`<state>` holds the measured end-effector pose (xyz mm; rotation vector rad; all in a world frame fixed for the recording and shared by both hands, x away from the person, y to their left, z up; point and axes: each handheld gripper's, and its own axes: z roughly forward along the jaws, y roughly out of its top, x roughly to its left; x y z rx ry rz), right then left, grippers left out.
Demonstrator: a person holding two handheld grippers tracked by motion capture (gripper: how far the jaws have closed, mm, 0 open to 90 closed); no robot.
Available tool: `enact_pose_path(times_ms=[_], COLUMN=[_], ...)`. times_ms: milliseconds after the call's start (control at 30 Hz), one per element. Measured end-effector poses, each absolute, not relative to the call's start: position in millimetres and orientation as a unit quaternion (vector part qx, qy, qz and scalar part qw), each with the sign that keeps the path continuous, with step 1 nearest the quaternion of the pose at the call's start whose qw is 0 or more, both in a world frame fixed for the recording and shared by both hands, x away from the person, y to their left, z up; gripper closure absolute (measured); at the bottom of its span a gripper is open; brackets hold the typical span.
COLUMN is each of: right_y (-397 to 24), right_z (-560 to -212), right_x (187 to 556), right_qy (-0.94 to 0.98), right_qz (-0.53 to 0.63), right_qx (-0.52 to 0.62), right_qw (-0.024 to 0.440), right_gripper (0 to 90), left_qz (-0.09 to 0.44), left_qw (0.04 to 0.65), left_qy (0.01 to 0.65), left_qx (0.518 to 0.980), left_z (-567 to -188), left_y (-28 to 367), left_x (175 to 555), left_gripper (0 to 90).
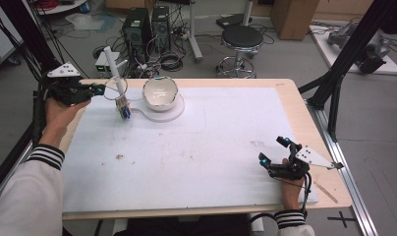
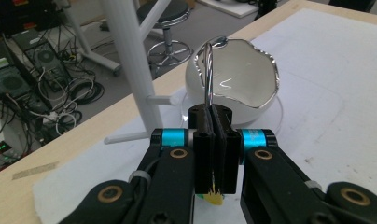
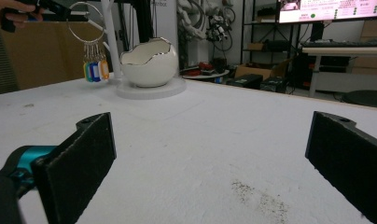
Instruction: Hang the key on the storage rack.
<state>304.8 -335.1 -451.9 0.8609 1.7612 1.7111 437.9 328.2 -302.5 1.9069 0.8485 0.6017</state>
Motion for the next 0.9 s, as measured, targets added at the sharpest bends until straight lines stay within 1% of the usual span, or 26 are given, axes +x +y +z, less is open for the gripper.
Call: enact_pose_path(times_ms=[400,900], right_y=[-334.8,-334.8], right_z=[-451.9,-451.9], right_x=[304.8,304.7], right_qy=[0.653,0.653], right_qz=[0.633,0.633], right_qx=[0.318,0.319], right_qw=[0.268,0.268], right_gripper=[1.2,1.2], left_qz=[0.252,0.264], left_qw=[0.458,0.441], left_qy=[0.381,0.4], left_qx=[0.763,0.759], left_z=[-308.9,-315.6], left_y=[339.5,342.8], left_x=[446.0,453.6], left_gripper=[87.4,87.3])
